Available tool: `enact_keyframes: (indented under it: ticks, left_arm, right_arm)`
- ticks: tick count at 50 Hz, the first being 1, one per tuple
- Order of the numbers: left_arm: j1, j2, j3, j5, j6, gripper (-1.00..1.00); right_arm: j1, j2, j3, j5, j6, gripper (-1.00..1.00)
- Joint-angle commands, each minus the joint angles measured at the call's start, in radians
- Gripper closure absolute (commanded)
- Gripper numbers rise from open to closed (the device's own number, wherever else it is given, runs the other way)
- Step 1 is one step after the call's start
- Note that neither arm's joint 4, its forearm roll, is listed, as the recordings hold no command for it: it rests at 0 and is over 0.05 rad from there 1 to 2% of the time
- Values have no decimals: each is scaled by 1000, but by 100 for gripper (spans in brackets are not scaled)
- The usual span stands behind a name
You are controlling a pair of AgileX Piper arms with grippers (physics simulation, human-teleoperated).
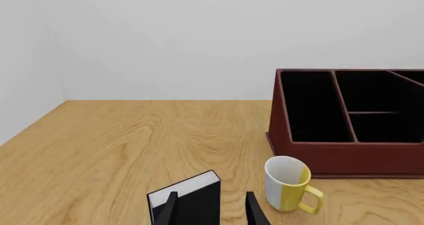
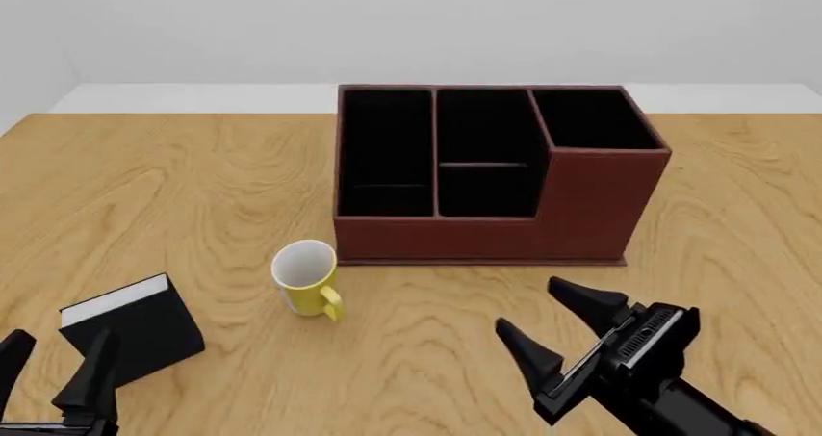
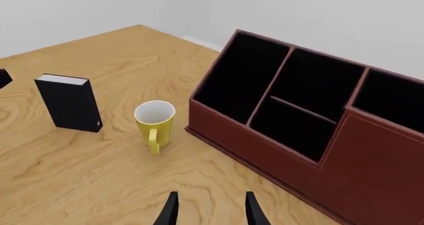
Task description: Pick up the yellow and white mug and place it to the right of the caddy.
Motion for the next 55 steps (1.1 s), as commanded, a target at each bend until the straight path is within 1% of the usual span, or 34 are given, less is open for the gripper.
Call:
enact_keyframes:
  ticks: [1,18,21,31,37,46,51,55]
  left_arm:
    - [0,0,0,0,0,-100]
    - [0,0,0,0,0,-100]
    - [0,0,0,0,0,-100]
    - [0,0,0,0,0,-100]
    - [0,0,0,0,0,-100]
    - [0,0,0,0,0,-100]
    - [0,0,0,0,0,-100]
    - [0,0,0,0,0,-100]
  right_arm:
    - [10,92,-21,-58,-11,-100]
    - [33,231,-57,-142,-28,-100]
    - [33,232,-57,-142,-28,-100]
    - [52,313,-85,-183,-34,-100]
    - [60,339,-103,-187,-34,-100]
    - [83,388,-125,-205,-26,-100]
    - [94,433,-133,-238,-28,-100]
    - [100,445,-143,-233,-24,-100]
